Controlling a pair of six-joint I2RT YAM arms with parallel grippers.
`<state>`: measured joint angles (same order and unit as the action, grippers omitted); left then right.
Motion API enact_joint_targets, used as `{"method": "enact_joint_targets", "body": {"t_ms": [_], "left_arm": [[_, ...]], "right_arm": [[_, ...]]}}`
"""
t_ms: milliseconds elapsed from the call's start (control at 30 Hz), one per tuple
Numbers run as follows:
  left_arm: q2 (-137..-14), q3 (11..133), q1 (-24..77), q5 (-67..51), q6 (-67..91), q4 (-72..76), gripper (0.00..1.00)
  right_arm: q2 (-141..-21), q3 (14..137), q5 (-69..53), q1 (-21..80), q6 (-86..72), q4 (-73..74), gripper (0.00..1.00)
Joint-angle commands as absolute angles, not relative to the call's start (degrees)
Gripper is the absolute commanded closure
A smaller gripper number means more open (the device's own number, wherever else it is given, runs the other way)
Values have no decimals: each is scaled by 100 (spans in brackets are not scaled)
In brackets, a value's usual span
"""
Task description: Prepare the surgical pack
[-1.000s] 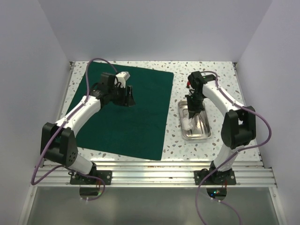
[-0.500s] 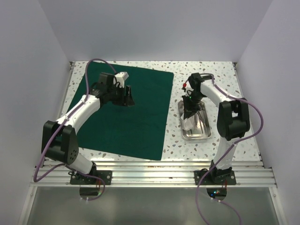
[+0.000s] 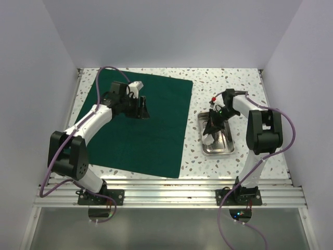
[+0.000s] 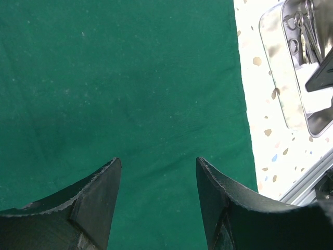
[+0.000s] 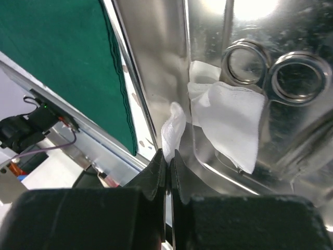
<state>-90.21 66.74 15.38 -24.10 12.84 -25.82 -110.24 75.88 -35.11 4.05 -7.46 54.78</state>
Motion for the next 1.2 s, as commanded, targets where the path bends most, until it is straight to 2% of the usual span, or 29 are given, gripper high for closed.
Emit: {"method": "enact_joint_targets", "body": {"t_ms": [0, 233, 433, 567, 633, 733, 833, 867, 967, 1033, 1167], "left_arm": [[-9000, 6838, 1485, -2558, 1213, -2514, 37], [-8956, 6803, 1468, -2531, 1204, -2558, 37], [-8912, 6768, 1459, -2505, 1213, -2584, 37], [-8912, 6759, 1468, -2470, 1248, -2593, 37], [-8912, 6768, 1468, -2400, 1274, -2610, 37], [-8903, 6785, 1468, -2321, 1283, -2654, 37], [-8886, 6776, 1459, -2233, 1309, -2698, 37], [-8886, 6768, 1459, -2224, 1327, -2690, 37], [-8886, 6724, 1459, -2215, 1345, -2681, 37], [-8886, 6715, 1459, -2180, 1362, -2663, 37], [-8842, 6715, 1459, -2084, 1397, -2689, 37]], "right_arm": [[-10942, 7436, -4043, 369, -677, 5177, 99], [-11039, 7339, -3771, 299, -633, 5098, 96], [-11144, 7506, -3375, 299, -571, 5247, 87], [-11153, 7628, -3113, 299, -589, 5352, 73], [-11110, 7742, -2910, 299, -606, 5440, 70], [-10987, 8199, -2208, 308, -720, 5861, 60], [-10741, 8797, -1268, 299, -949, 6301, 41], [-10688, 9059, -1005, 299, -1097, 6493, 31], [-10749, 9342, 207, 299, -1212, 6688, 22], [-10933, 9378, 834, 264, -1152, 6723, 21], [-11302, 9282, 958, 211, -1002, 6444, 26]]}}
